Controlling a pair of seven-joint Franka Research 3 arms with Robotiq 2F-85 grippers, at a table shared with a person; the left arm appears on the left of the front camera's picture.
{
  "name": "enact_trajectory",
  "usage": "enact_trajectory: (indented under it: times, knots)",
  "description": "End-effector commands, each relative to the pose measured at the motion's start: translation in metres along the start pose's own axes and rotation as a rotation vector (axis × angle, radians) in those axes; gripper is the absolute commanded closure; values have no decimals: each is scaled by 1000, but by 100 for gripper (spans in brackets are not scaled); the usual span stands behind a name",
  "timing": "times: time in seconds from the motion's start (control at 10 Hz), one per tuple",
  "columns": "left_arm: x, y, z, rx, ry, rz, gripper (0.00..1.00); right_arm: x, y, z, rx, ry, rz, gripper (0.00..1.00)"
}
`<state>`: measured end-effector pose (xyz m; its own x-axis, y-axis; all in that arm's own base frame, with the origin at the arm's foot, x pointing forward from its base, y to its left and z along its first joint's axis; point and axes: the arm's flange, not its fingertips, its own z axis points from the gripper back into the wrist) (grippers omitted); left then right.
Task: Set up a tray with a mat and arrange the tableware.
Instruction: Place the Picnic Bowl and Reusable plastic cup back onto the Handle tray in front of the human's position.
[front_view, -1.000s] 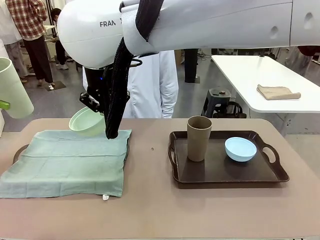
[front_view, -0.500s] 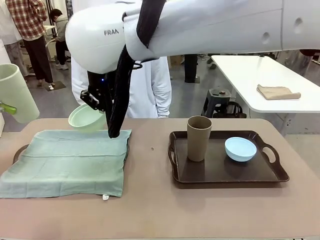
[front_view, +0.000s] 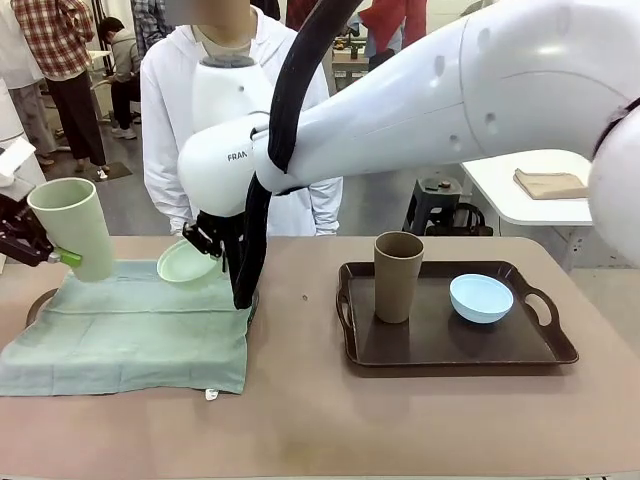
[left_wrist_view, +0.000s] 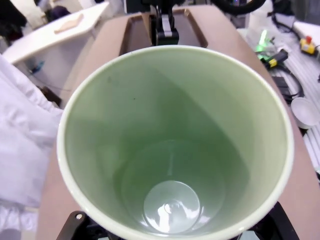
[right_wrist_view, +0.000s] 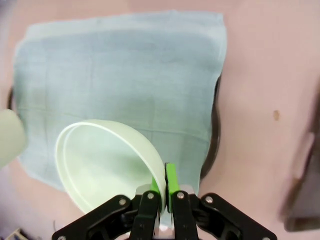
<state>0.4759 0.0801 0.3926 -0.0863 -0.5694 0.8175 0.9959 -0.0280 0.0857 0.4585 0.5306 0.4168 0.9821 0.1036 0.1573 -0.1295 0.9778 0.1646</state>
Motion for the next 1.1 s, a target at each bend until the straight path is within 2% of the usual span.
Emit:
enact_trajectory:
  times: [0.0, 0.1, 0.3, 0.4, 0.6, 1.0]
  knots:
    - [-19, 9, -7, -11, -45, 30, 16, -3, -4, -3, 46, 16, -12, 96]
    - [-19, 6, -7, -39, -22, 72, 16, -5, -3, 5, 41, 18, -53, 96]
    - [-15, 1, -10, -15, -10, 31, 16, 0, -1, -8, 5, 17, -10, 96]
    - [-27, 2, -17, -30, -14, 57, 16, 1, -1, -6, 16, 24, -26, 96]
    - [-46, 2, -25, -76, -99, 64, 16, 3, -9, -23, 58, 38, -40, 96]
    - [-54, 1, -35, -65, -119, 5, 16, 14, -6, -45, 85, 12, -39, 96]
